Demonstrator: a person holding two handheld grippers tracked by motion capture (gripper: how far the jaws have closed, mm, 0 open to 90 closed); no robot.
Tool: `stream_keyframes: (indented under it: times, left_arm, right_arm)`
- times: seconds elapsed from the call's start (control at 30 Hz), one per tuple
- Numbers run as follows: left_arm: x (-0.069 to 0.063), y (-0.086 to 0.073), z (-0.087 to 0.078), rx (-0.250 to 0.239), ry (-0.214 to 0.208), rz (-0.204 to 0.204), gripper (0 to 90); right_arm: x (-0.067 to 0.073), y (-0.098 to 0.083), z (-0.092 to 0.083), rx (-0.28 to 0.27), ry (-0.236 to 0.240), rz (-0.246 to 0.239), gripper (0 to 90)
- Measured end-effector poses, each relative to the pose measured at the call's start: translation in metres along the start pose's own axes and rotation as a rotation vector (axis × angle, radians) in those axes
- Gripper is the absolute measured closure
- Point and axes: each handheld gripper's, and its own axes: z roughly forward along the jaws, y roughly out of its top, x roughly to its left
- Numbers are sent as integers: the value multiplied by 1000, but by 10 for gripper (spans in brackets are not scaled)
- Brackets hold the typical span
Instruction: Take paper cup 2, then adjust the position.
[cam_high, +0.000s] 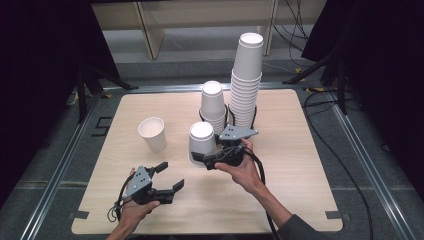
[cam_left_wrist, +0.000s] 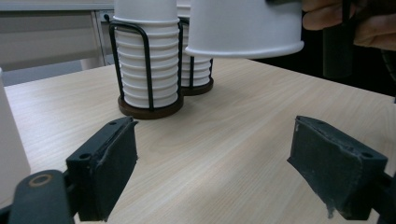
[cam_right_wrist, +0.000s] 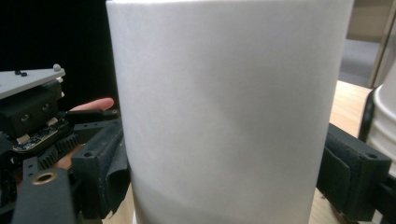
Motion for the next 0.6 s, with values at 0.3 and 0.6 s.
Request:
stream_keyframes:
  times: [0.3, 0.6]
  left_arm:
    - [0, 0, 0, -11, -6, -7, 141]
    - [0, 1, -1, -21, -7, -8, 141]
  right_arm:
    - [2, -7, 7, 14, 16, 11, 155]
    - [7, -10, 10, 22, 40, 49, 155]
